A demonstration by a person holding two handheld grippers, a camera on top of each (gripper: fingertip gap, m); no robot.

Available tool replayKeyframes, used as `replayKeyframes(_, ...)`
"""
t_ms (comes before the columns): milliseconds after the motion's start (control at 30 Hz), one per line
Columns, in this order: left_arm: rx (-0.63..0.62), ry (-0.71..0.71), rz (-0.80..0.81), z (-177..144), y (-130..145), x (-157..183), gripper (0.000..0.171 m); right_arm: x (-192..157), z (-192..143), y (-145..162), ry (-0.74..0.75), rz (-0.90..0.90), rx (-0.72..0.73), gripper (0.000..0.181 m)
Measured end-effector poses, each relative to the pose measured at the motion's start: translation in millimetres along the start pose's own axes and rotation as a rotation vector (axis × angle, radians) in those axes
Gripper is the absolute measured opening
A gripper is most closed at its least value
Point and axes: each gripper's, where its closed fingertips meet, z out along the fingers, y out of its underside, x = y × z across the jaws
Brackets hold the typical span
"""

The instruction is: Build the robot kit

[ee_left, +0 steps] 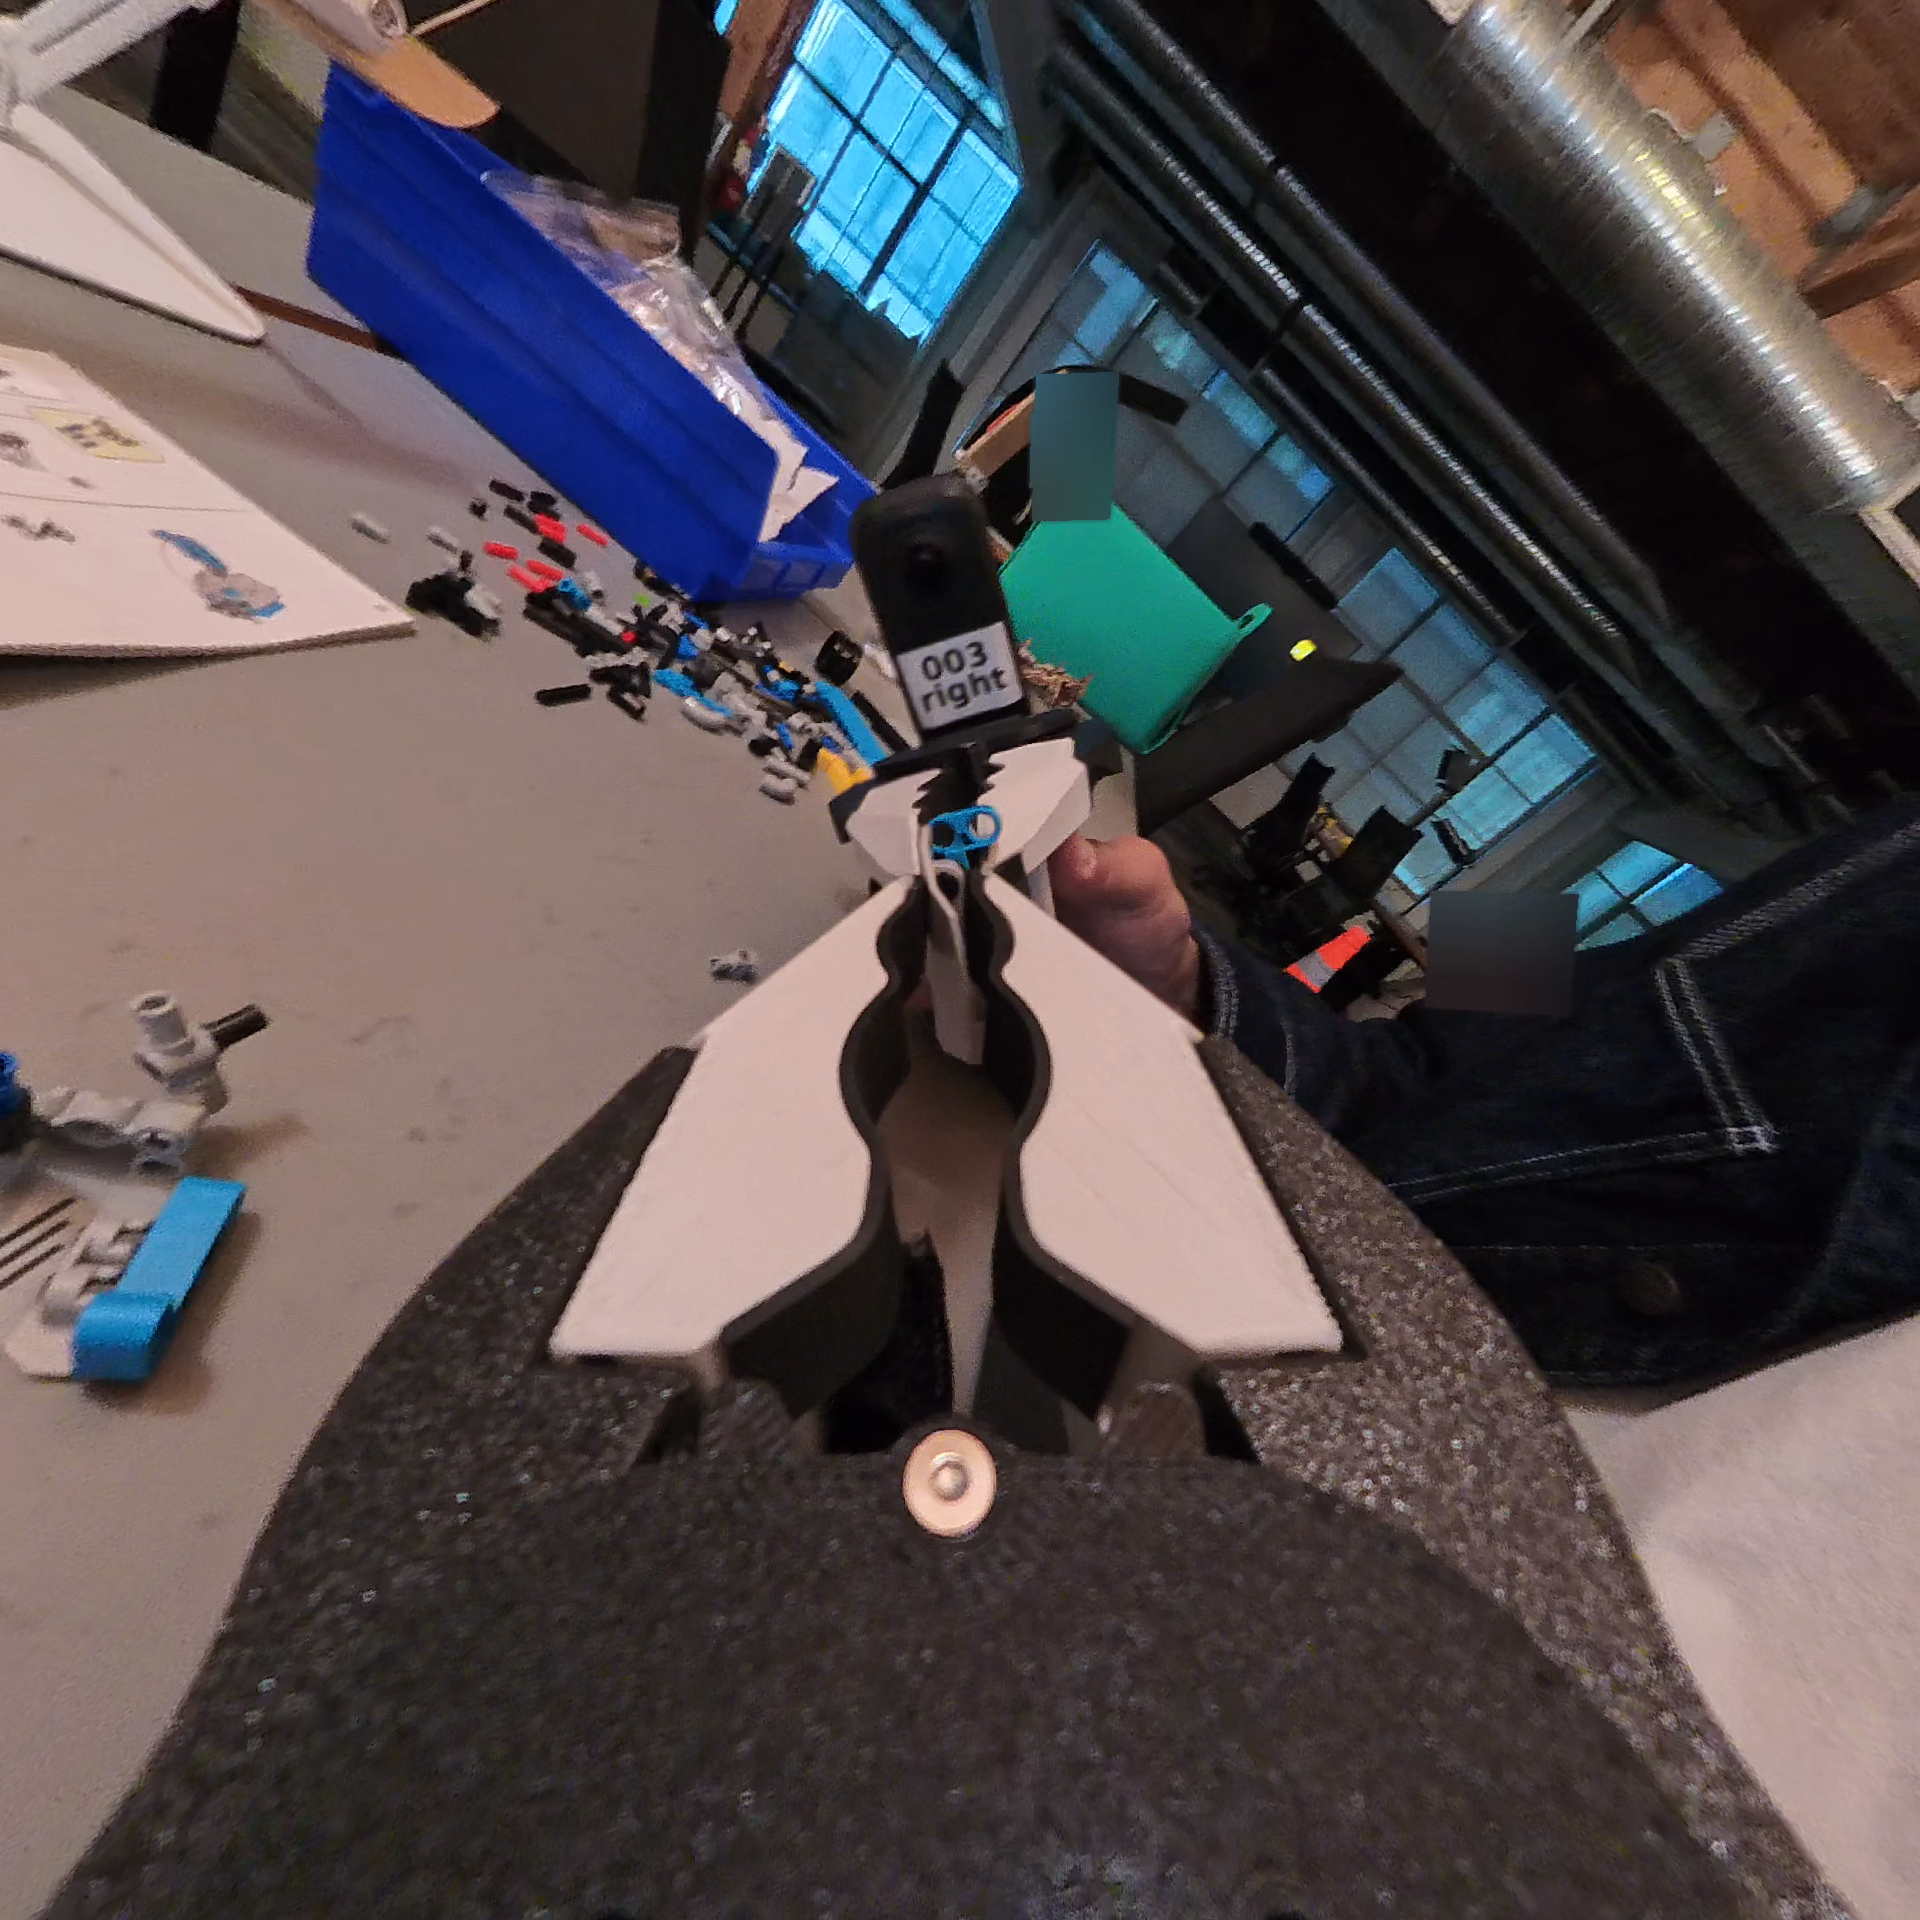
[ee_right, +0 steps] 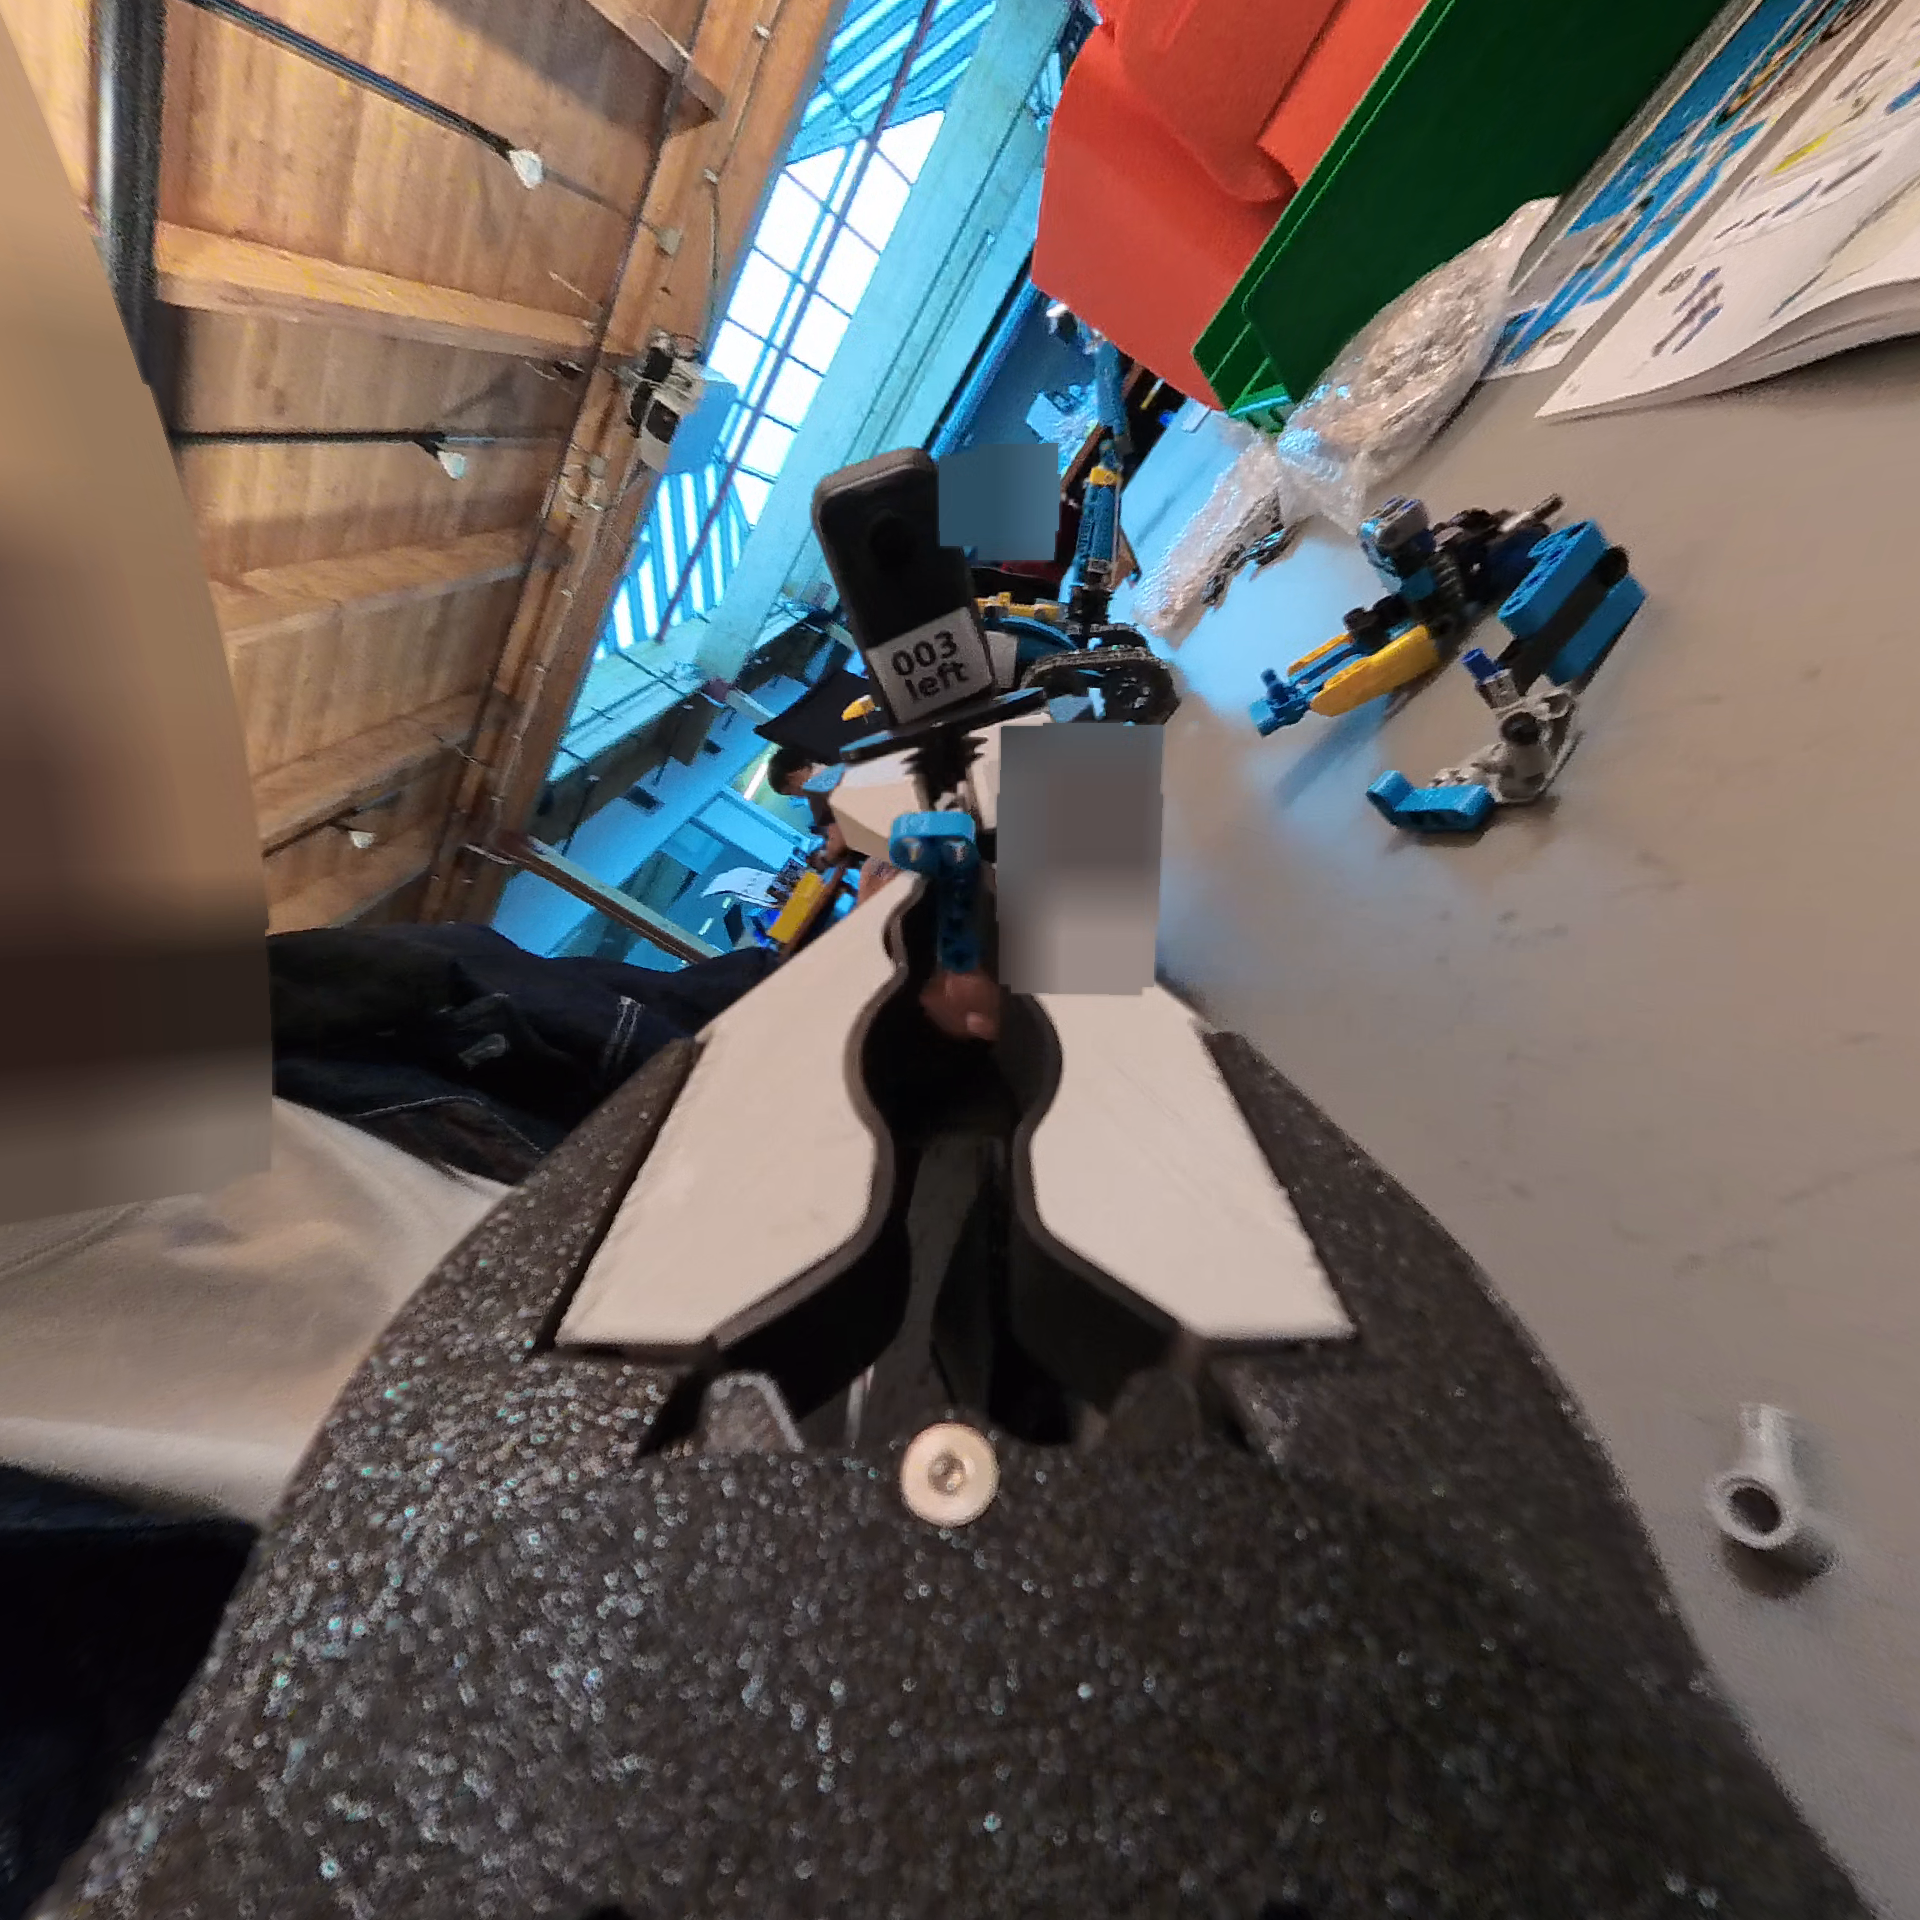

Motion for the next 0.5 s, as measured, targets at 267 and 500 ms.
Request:
replayKeyframes(267,-0.012,-0.015,0.029,0.3,0.8,-0.5,0.006,2.5,-0.7,-0.8,-0.018,0.044,0.007,0.006)
replayKeyframes(500,-0.026,0.024,-0.031,0.2,2.0,-0.2,0.007,3.4,-0.8,-1.7,0.042,-0.052,-0.018,0.006)
